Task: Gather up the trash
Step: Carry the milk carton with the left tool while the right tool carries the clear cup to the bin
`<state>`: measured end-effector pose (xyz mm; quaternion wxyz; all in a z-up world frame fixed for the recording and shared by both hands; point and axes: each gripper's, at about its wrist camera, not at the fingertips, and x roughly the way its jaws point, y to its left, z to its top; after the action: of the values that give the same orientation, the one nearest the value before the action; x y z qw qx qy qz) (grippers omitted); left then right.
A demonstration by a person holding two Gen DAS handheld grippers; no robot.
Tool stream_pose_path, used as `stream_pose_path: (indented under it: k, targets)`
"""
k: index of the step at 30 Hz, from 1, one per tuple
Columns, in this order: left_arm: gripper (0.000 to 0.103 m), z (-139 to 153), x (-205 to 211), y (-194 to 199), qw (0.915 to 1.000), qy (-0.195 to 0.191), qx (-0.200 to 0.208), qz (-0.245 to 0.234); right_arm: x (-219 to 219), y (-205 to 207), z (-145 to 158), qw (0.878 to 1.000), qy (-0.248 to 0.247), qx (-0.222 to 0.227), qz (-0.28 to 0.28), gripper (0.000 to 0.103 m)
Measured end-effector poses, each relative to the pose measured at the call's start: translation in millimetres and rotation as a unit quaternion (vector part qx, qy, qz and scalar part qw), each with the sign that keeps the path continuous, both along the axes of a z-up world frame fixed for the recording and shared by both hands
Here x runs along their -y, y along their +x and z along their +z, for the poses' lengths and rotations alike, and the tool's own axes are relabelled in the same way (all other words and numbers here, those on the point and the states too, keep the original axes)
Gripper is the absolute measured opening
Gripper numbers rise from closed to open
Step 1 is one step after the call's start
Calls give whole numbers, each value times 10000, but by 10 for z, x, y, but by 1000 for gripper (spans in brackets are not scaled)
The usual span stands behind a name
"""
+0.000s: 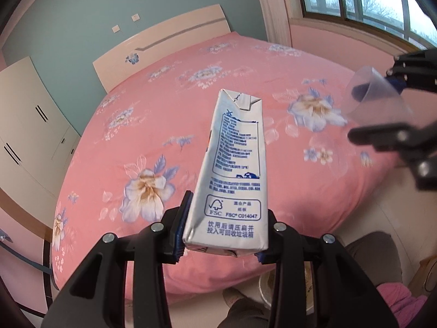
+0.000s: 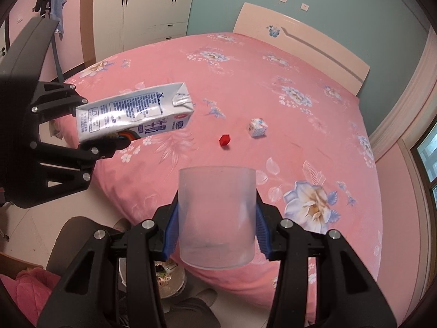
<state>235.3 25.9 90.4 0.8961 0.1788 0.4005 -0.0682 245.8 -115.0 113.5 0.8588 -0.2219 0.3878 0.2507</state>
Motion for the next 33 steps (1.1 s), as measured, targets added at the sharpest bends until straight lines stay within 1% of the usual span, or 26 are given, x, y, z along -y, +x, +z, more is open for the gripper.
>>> stream_pose_path:
  k: [4, 11, 19, 23, 30, 33]
  targets:
    - [40, -199, -23, -105, 9998, -9, -199, -6, -44, -57, -149, 9999, -38, -117, 62, 48]
    - [40, -572, -33, -180, 9983, -86, -579, -52, -140, -167, -463, 9990, -79, -394, 182, 47]
    - [40, -934, -47, -310, 9950, -220, -961, -164, -203, -225, -929, 9961, -401, -750, 232, 47]
    - [40, -1134, -49, -379, 9928, -229, -1156, -191, -202, -257, -1139, 9945, -471, -909, 241, 48]
    - [40, -1473, -38, -502, 9874, -392, -1519, -221, -206, -314, -1537, 9901, -526, -1277, 249, 47]
    - [40, -1598, -4, -576, 9852, -393, -1638, -315, -196, -348, -1719, 9879, -514, -1443, 245, 48]
